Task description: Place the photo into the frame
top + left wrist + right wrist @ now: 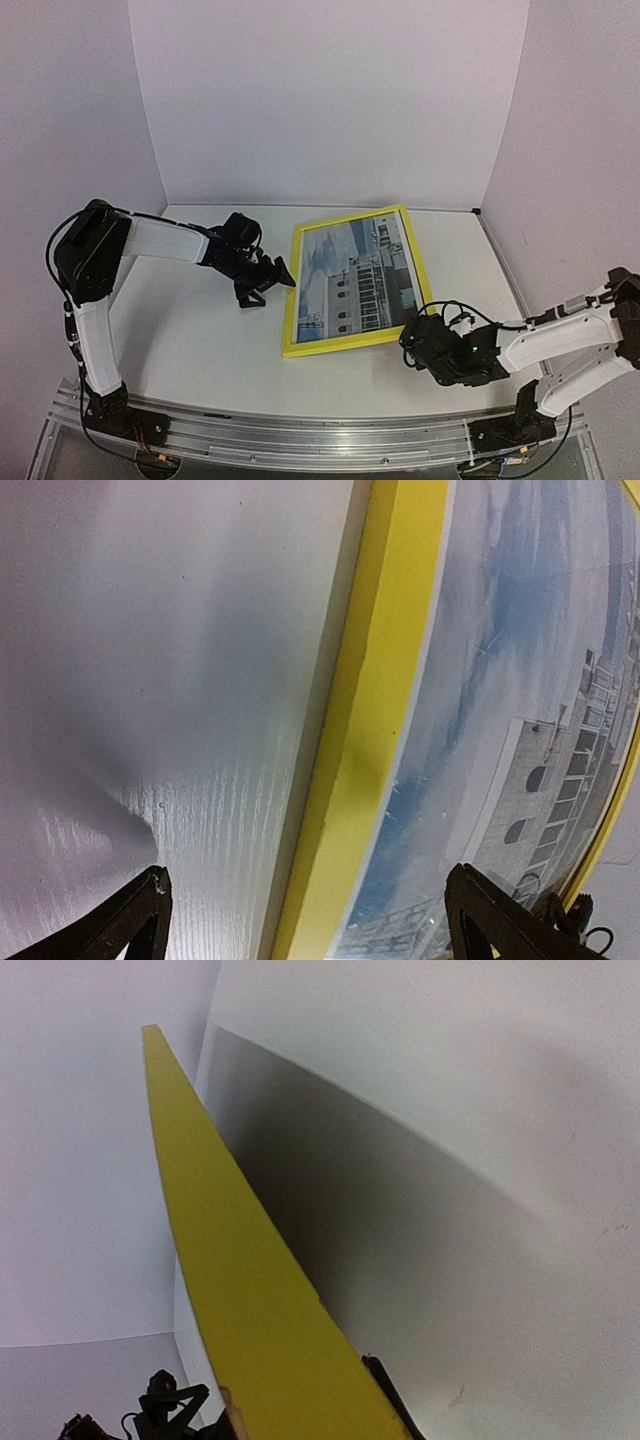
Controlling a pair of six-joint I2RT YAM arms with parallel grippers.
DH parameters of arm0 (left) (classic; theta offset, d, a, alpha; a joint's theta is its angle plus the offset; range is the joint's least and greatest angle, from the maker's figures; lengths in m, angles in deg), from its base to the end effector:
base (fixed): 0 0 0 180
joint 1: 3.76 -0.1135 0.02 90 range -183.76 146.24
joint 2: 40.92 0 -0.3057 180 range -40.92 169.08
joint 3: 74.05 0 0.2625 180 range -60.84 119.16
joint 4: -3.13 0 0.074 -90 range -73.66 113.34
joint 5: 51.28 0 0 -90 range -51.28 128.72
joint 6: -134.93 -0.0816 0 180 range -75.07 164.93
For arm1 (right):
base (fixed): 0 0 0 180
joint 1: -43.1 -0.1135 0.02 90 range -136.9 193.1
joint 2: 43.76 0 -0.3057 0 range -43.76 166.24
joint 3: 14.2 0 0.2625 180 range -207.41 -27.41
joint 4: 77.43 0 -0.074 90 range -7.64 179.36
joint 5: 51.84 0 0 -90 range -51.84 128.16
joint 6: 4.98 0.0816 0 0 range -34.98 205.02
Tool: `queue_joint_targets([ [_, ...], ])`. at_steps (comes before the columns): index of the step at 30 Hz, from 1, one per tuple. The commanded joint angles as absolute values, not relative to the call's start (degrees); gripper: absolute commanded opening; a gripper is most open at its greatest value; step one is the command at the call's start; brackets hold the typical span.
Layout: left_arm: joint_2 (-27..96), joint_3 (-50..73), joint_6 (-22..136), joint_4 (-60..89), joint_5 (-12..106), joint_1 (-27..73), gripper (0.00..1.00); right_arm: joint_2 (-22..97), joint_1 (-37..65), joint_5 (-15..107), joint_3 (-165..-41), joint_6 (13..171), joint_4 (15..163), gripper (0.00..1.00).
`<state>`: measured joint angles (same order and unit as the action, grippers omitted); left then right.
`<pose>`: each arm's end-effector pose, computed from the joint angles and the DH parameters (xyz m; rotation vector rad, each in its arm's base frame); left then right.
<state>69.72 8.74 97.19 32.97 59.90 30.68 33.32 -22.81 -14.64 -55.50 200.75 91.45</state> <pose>0.3463 -0.2732 0.1501 -0.2867 2.8174 -0.9468 0.1609 0.2007 0.1679 1.2573 1.7304 0.8437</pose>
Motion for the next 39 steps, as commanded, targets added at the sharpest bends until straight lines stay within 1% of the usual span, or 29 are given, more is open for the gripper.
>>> queue_joint_targets([
  [1, 70.7, 10.1, 96.8, 31.6, 60.4, 30.8, 0.95, 41.0, -23.0, 1.4, -56.3, 203.6, 76.4, 0.22],
  [7, 70.7, 10.7, 95.4, 32.5, 58.4, 30.9, 0.96, 42.3, -23.0, 2.4, -57.0, 202.3, 76.4, 0.31],
  [8, 70.9, 10.8, 95.1, 32.7, 58.3, 30.9, 0.96, 42.3, -23.0, 2.6, -57.1, 201.9, 76.4, 0.34],
  [10, 71.2, 10.9, 94.6, 32.9, 58.3, 30.9, 0.96, 42.1, -23.0, 3.4, -56.8, 201.5, 76.2, 0.46],
  [12, 71.6, 11.0, 94.2, 33.0, 58.4, 30.9, 0.96, 41.9, -23.1, 4.7, -56.7, 200.4, 76.0, 0.54],
  [15, 72.3, 11.3, 93.7, 33.2, 58.7, 30.9, 0.96, 41.6, -23.0, 5.7, -57.5, 198.9, 73.2, 0.59],
  [19, 71.9, 11.5, 92.9, 33.6, 58.5, 30.9, 0.96, 37.6, -23.0, 3.0, -57.8, 199.5, 65.8, 0.64],
  [22, 70.3, 12.8, 91.8, 35.6, 56.5, 30.8, 0.97, 31.1, -23.0, -2.5, -59.5, 198.1, 56.3, 0.87],
  [23, 69.5, 13.7, 91.2, 36.9, 55.5, 30.8, 0.98, 28.4, -23.0, -4.6, -60.7, 197.0, 51.5, 0.92],
  [26, 65.6, 16.8, 89.0, 41.8, 50.1, 30.6, 1.00, 20.2, -21.5, -11.5, -66.8, 188.5, 39.8, 0.95],
  [29, 59.4, 20.1, 87.2, 47.0, 42.6, 29.8, 1.00, 14.7, -14.8, -12.8, -74.4, 166.2, 38.7, 0.97],
  [31, 54.6, 21.3, 86.0, 50.1, 38.5, 28.3, 1.00, 13.7, -9.2, -11.3, -80.5, 151.5, 38.6, 0.98],
  [33, 50.4, 21.5, 84.7, 52.8, 33.2, 26.3, 1.00, 15.3, -2.2, -8.4, -86.2, 138.9, 38.3, 0.98],
  [35, 46.6, 21.3, 84.0, 55.6, 29.8, 23.5, 1.00, 18.1, 6.2, -3.5, -91.3, 130.5, 37.8, 0.98],
  [39, 40.8, 17.2, 82.9, 58.6, 28.3, 16.3, 1.00, 22.9, 23.4, 8.2, -95.0, 123.5, 38.7, 0.98],
])
